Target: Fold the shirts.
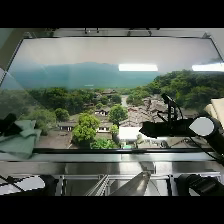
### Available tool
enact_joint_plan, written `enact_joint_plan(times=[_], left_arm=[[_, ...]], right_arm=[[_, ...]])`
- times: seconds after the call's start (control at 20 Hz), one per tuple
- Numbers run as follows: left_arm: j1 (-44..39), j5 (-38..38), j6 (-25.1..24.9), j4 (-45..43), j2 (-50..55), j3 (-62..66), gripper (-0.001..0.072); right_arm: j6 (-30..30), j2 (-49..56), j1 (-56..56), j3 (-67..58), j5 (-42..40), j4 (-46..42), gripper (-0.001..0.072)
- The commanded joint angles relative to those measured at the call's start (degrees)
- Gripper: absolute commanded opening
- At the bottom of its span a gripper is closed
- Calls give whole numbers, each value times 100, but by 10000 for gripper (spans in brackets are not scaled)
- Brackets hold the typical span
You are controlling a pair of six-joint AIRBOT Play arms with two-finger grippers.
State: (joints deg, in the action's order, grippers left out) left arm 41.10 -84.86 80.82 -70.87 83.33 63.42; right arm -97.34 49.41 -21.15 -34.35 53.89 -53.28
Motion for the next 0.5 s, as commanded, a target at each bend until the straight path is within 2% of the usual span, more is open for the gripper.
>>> enact_joint_plan(times=[0.0,0.1,0.15,0.2,0.3,0.45], left_arm=[[-643,-98,-901,3254,22,490,16],[-1309,-754,-1397,5469,17,1106,13],[-1731,-1016,-1513,6210,17,1484,13],[-2135,-1147,-1552,6577,17,1810,14],[-2898,-1130,-1626,6684,20,2356,15],[-3729,-949,-1628,6284,144,2802,14]], right_arm=[[2,2,0,2,9,-4,20],[2,2,0,2,4,-2,20],[2,2,0,2,4,-7,20],[0,2,0,2,9,-2,20],[2,2,0,2,13,-2,20],[0,2,0,2,9,0,20]])
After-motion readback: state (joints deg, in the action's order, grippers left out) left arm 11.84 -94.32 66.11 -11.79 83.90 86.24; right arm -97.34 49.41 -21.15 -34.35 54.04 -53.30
